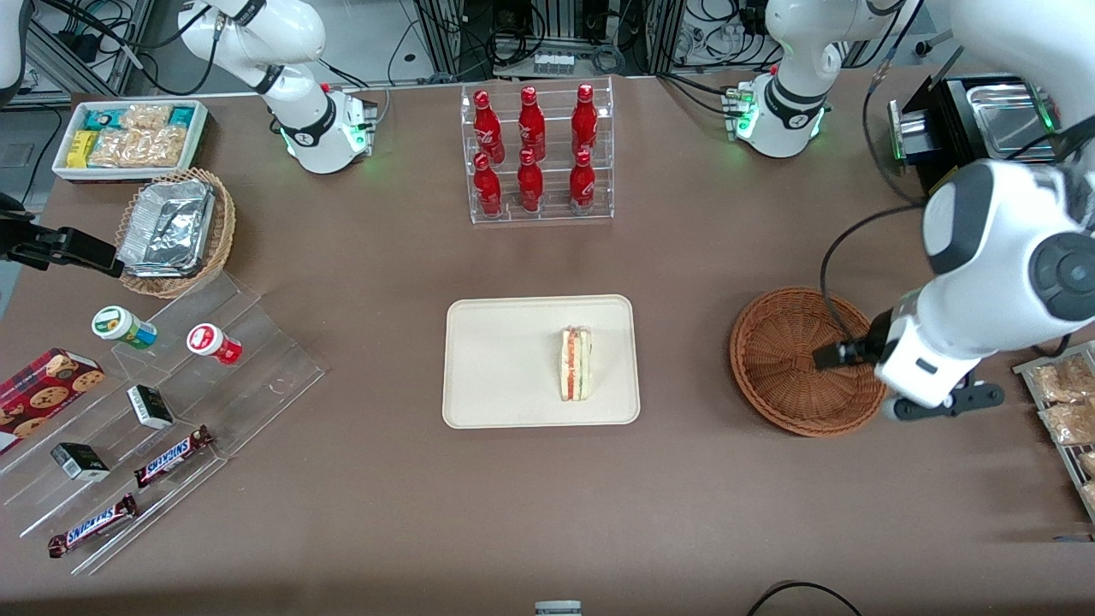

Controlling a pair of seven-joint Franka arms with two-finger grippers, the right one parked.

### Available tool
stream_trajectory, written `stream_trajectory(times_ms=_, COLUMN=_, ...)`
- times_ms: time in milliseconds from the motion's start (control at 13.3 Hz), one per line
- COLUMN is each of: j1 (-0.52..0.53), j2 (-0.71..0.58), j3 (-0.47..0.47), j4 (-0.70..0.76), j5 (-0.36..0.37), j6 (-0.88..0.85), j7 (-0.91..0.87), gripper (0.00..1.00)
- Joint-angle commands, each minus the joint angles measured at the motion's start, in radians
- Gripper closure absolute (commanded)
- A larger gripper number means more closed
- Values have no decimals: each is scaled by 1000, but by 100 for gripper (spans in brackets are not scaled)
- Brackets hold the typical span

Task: Place sandwich from basket to tray

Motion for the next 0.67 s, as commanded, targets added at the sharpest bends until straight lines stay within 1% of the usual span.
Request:
stream_trajectory(times_ms=0, j1=12, j2=-93, j3=-11, j4=-34, j5=-12, j6=-102, j7=76, gripper=0)
stream_trajectory(times_ms=75, j1=13, j2=-121, j3=-10, j4=-29, j5=-17, j6=-145, j7=76, gripper=0)
stream_trajectory(times_ms=225, j1=48, j2=-181, j3=-10, j4=-37, j5=-47, j6=-203, j7=90, gripper=0)
stream_trajectory(times_ms=375, j1=52, j2=-231, j3=-5, j4=-40, j5=-49, j6=-284, j7=125, gripper=0)
stream_trajectory(times_ms=600, j1=52, j2=-276, j3=51, j4=-46, j5=-49, j6=-311, j7=159, gripper=0)
